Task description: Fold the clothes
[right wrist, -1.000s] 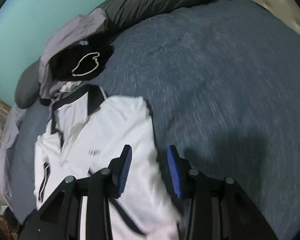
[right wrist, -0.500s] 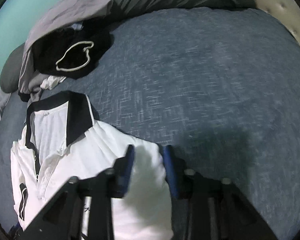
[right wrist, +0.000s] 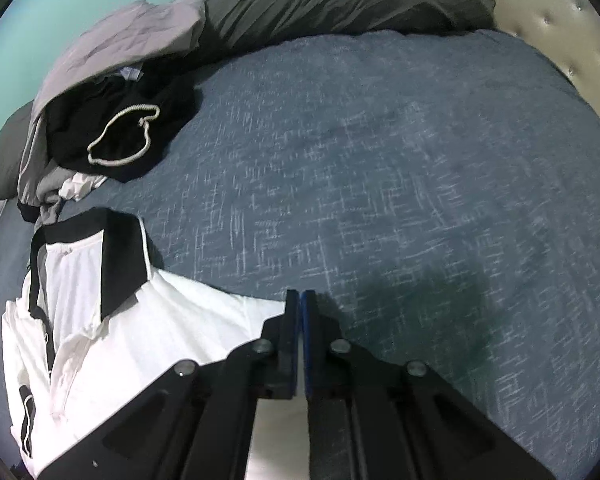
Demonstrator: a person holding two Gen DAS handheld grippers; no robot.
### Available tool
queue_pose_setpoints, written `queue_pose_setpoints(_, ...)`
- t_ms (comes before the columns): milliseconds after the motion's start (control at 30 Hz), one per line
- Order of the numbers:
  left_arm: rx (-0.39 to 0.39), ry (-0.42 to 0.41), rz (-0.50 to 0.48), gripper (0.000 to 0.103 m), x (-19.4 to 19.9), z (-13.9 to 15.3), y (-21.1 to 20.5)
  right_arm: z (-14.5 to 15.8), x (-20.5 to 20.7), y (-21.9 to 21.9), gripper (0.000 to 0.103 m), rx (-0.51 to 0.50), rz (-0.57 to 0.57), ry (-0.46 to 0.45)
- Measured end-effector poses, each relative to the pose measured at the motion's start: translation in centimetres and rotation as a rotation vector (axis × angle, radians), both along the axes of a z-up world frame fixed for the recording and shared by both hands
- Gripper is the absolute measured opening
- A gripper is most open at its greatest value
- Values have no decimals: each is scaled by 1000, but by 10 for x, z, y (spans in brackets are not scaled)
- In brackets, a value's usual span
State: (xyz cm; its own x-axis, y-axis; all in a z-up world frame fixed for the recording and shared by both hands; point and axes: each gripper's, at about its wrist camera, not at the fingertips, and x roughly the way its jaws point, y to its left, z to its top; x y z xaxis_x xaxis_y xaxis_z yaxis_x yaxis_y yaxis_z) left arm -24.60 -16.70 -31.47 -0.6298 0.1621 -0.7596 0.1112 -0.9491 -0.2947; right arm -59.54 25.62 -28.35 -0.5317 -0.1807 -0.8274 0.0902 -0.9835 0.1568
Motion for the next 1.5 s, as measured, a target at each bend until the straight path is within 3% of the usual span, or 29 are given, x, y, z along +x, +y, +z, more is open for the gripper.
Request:
queue_pose_setpoints(433,-4,-1,-3,53,0,-1,0,-9,-12,7,1,55,-54,-5)
queue_pose_setpoints(667,-3,3,-12,54,0,-1,2,-14,-12,4,2,0,-33,-11)
queue_pose_setpoints(733,-3,4,-14,56,0,-1,3,-10,-12,8,2,-10,-52,-2)
queue_pose_setpoints(833,-3,5,-18,68,0,-1,4,1,-5,15,2,-25,-70,29)
queue_pose_setpoints(1000,-32,4,-13,87,0,2,8,25,20,26,3,-39,-62,84)
queue_pose_setpoints(1133,-42,3,7,94,1,7,9,44,48,29,4,-40,-34,102)
queue_pose_setpoints(1500,-68,47,60,96,25,50,8,97,138,16,9,-116,61,123)
